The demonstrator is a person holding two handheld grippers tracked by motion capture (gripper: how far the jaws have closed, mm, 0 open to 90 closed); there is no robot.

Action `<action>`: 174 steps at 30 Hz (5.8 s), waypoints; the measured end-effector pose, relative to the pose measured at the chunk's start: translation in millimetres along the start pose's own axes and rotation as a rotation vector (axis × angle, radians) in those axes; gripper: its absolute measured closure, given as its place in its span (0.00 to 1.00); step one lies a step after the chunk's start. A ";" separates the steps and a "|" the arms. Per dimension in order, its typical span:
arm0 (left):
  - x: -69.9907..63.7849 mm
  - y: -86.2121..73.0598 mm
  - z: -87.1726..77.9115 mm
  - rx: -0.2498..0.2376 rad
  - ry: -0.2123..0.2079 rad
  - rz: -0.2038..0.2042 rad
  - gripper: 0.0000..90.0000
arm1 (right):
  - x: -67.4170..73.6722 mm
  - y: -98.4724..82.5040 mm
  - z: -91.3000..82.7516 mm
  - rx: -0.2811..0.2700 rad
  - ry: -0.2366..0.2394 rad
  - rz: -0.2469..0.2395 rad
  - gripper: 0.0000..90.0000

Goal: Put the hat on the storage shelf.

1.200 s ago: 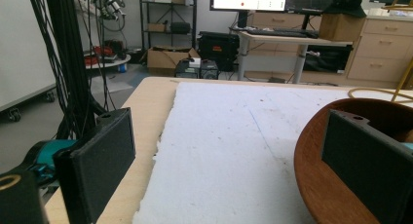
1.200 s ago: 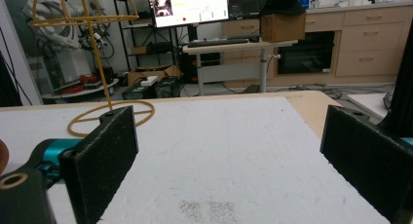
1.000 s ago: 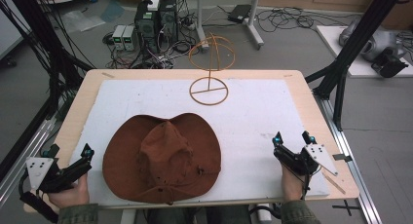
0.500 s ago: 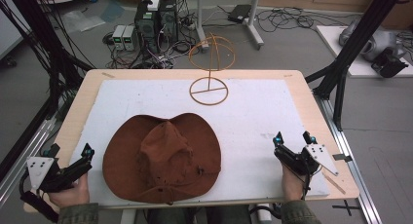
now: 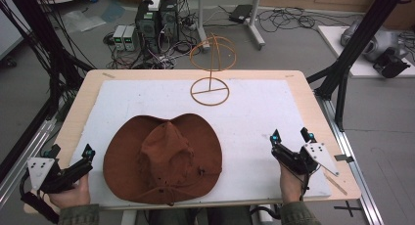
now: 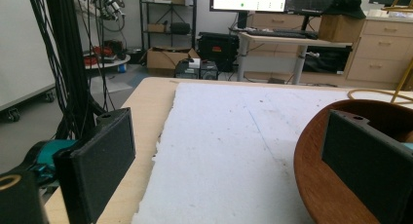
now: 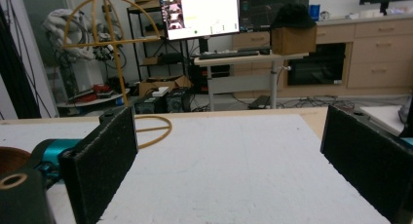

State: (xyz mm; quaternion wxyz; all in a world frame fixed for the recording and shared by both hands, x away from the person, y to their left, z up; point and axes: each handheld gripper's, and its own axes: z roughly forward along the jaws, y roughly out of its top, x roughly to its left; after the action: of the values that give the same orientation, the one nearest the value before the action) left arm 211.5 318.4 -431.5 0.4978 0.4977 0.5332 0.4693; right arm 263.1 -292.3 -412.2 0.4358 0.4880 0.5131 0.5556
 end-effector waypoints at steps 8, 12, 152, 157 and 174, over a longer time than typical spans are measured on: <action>1.0 0.7 -0.6 -0.005 0.001 -0.007 0.07 | 29.4 16.4 16.1 -0.008 0.074 -0.045 0.06; 2.6 0.3 -0.6 -0.003 0.004 -0.015 0.07 | 43.8 24.6 22.8 -0.015 0.106 -0.069 0.06; -2.0 -2.1 11.2 0.003 -0.036 -0.080 0.07 | 87.2 209.5 173.9 -0.065 0.548 -0.104 0.97; -3.2 -2.2 9.6 0.001 -0.044 -0.083 0.07 | 96.3 216.5 199.0 -0.052 0.512 -0.114 0.97; 1.6 -3.0 12.8 0.034 -0.069 -0.130 0.07 | 115.6 177.0 246.2 0.129 0.449 -0.173 0.96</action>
State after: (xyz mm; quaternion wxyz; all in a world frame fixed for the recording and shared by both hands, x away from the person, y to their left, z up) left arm 224.1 319.8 -435.3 0.5369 0.4862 0.5547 0.4095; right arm 493.0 -159.4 -225.7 0.3246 0.3334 0.6712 0.5770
